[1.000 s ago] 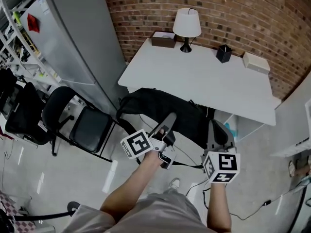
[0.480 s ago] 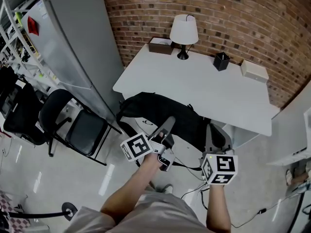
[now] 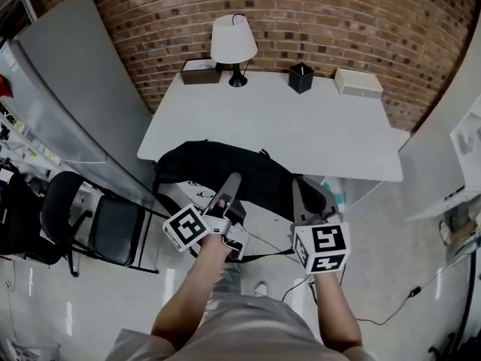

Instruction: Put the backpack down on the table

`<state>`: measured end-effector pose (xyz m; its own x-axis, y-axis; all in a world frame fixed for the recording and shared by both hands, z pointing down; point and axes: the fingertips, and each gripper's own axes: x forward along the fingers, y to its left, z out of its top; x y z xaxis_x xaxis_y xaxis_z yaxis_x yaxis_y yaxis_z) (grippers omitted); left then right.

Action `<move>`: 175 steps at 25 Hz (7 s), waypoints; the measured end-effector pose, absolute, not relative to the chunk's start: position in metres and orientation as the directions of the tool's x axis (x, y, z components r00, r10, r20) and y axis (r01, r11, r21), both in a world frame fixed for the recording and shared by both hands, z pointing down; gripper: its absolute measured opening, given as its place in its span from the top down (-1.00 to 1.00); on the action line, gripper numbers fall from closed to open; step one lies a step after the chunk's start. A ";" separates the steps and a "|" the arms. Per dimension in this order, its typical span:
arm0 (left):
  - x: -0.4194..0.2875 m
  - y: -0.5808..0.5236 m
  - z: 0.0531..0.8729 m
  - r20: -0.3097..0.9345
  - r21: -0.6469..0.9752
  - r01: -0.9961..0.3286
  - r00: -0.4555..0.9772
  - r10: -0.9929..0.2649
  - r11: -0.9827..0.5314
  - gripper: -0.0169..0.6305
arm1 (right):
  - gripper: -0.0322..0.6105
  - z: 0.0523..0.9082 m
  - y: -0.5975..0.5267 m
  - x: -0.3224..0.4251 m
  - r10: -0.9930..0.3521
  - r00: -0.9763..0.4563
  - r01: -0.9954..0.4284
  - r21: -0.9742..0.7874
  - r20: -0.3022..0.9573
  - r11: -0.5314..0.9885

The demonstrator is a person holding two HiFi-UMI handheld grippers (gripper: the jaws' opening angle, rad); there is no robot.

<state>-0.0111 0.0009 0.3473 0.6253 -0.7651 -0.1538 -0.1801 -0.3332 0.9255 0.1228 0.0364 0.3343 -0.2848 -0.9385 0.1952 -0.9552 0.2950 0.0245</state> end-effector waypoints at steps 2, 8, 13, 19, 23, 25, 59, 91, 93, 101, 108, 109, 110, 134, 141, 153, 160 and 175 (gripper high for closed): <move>-0.010 -0.014 0.351 -0.140 0.917 -0.205 0.639 -0.757 -0.342 0.75 | 0.90 0.336 0.025 0.126 -0.943 -0.269 -0.960 0.026 0.197 0.279; -0.004 -0.066 0.360 -0.138 0.914 -0.195 0.674 -0.725 -0.355 0.75 | 0.90 0.345 -0.020 0.130 -0.954 -0.219 -0.973 0.030 0.206 0.229; -0.011 -0.115 0.364 -0.134 0.921 -0.174 0.698 -0.703 -0.348 0.75 | 0.90 0.343 -0.067 0.122 -0.962 -0.179 -0.981 0.034 0.207 0.190; -0.025 -0.169 0.364 -0.114 0.919 -0.187 0.719 -0.686 -0.348 0.75 | 0.90 0.341 -0.117 0.109 -0.967 -0.145 -0.987 0.036 0.210 0.156; -0.033 -0.201 0.357 -0.123 0.914 -0.178 0.734 -0.668 -0.364 0.75 | 0.90 0.335 -0.146 0.102 -0.973 -0.120 -0.991 0.038 0.198 0.130; -0.036 -0.216 0.352 -0.128 0.911 -0.173 0.744 -0.656 -0.374 0.75 | 0.90 0.331 -0.159 0.098 -0.976 -0.106 -0.992 0.040 0.191 0.116; 0.082 -0.356 0.391 -0.122 0.934 -0.111 0.793 -0.596 -0.340 0.75 | 0.90 0.356 -0.289 0.185 -0.972 -0.046 -0.994 0.082 0.231 0.066; 0.150 -0.462 0.490 -0.054 0.971 -0.128 0.707 -0.705 -0.203 0.75 | 0.90 0.421 -0.386 0.236 -0.922 -0.220 -0.971 0.023 0.317 0.239; 0.149 -0.463 0.493 -0.049 0.971 -0.132 0.709 -0.704 -0.201 0.75 | 0.90 0.423 -0.389 0.233 -0.919 -0.232 -0.968 0.015 0.318 0.250; 0.142 -0.460 0.508 -0.002 0.970 -0.170 0.709 -0.705 -0.174 0.75 | 0.90 0.433 -0.394 0.221 -0.911 -0.258 -0.961 0.007 0.322 0.275; 0.138 -0.455 0.515 0.022 0.962 -0.201 0.727 -0.687 -0.182 0.73 | 0.90 0.437 -0.394 0.211 -0.905 -0.276 -0.957 -0.004 0.325 0.291; 0.137 -0.454 0.516 0.023 0.963 -0.201 0.728 -0.685 -0.182 0.73 | 0.90 0.437 -0.394 0.209 -0.903 -0.279 -0.956 -0.005 0.326 0.293; 0.136 -0.453 0.517 0.024 0.963 -0.201 0.731 -0.682 -0.182 0.72 | 0.90 0.438 -0.393 0.208 -0.902 -0.281 -0.955 -0.006 0.327 0.296; 0.115 -0.414 0.561 0.112 0.924 -0.316 0.759 -0.642 -0.213 0.64 | 0.90 0.461 -0.368 0.168 -0.875 -0.323 -0.942 -0.035 0.362 0.333; 0.112 -0.403 0.571 0.118 0.930 -0.304 0.779 -0.615 -0.207 0.57 | 0.90 0.467 -0.356 0.159 -0.876 -0.306 -0.948 -0.040 0.373 0.315; 0.097 -0.382 0.579 0.164 0.909 -0.347 0.807 -0.568 -0.231 0.52 | 0.90 0.471 -0.337 0.137 -0.877 -0.285 -0.956 -0.057 0.386 0.286; 0.090 -0.371 0.582 0.179 0.909 -0.349 0.822 -0.541 -0.229 0.52 | 0.90 0.465 -0.326 0.129 -0.884 -0.275 -0.960 -0.063 0.378 0.272; 0.068 -0.342 0.578 0.260 0.837 -0.455 0.820 -0.510 -0.305 0.43 | 0.90 0.458 -0.302 0.121 -0.897 -0.240 -0.970 -0.064 0.370 0.233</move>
